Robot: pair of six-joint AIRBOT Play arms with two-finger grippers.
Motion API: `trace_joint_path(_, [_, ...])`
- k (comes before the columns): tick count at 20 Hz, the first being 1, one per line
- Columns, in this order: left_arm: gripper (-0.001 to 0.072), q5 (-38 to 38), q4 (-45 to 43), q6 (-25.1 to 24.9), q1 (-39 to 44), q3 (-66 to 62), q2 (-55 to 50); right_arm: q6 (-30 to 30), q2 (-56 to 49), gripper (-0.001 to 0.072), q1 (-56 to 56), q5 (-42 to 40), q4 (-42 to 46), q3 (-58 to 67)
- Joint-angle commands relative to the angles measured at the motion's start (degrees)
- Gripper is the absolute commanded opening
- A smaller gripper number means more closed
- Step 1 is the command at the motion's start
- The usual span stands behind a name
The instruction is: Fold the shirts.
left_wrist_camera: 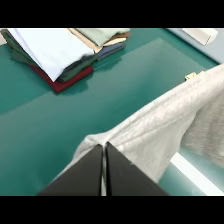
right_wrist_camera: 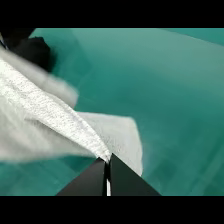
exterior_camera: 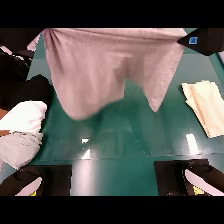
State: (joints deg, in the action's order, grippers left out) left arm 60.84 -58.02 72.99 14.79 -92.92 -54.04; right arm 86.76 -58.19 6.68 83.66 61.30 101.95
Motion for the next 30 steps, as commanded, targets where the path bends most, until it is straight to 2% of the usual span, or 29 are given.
trace_joint_path(1, [0.0020,2.45,-0.33,0.02,0.35,5.77,-1.14,1.55,-5.51,0.0011,2.05,4.24,1.03,3.50])
trace_joint_path(5, [0.0020,1.95,-8.39,0.20,8.37,21.33,-2.19,1.88,-10.93,0.0011,7.23,4.55,9.05,-7.65])
trace_joint_path(10, [0.0024,4.52,-7.28,0.02,17.66,38.40,-2.38,1.86,-12.02,0.0012,7.87,0.17,9.27,-23.74])
trace_joint_path(11, [0.0137,5.20,-6.84,0.02,18.29,39.93,-2.38,1.86,-11.47,0.0012,7.87,-0.70,9.25,-25.90])
trace_joint_path(12, [0.0460,5.46,-6.05,0.17,18.25,40.48,-2.36,1.88,-10.93,0.0012,7.89,-1.31,9.18,-27.45])
trace_joint_path(13, [0.0569,5.38,-6.21,0.66,18.16,40.26,-2.32,1.86,-10.25,0.0011,7.89,-1.79,9.16,-28.87])
trace_joint_path(15, [0.0571,5.27,-6.58,0.72,15.78,38.51,-2.21,1.86,-9.03,0.0012,7.87,-2.23,9.20,-30.82])
trace_joint_path(17, [0.0572,5.07,-6.71,1.05,9.64,35.87,-2.19,1.86,-8.46,0.0012,7.89,-2.14,9.20,-31.45])
trace_joint_path(22, [0.0571,-2.10,-6.08,1.68,-7.10,35.12,-6.56,1.86,-8.48,0.0012,7.89,-2.69,8.76,-31.41])
trace_joint_path(28, [0.0571,-7.65,-2.62,1.29,-8.74,31.39,-27.47,1.88,-8.48,0.0012,7.89,-2.67,8.76,-31.41])
trace_joint_path(30, [0.0571,-7.19,0.68,-1.07,-8.74,27.98,-32.70,1.88,-8.48,0.0012,7.89,-2.64,8.76,-31.43])
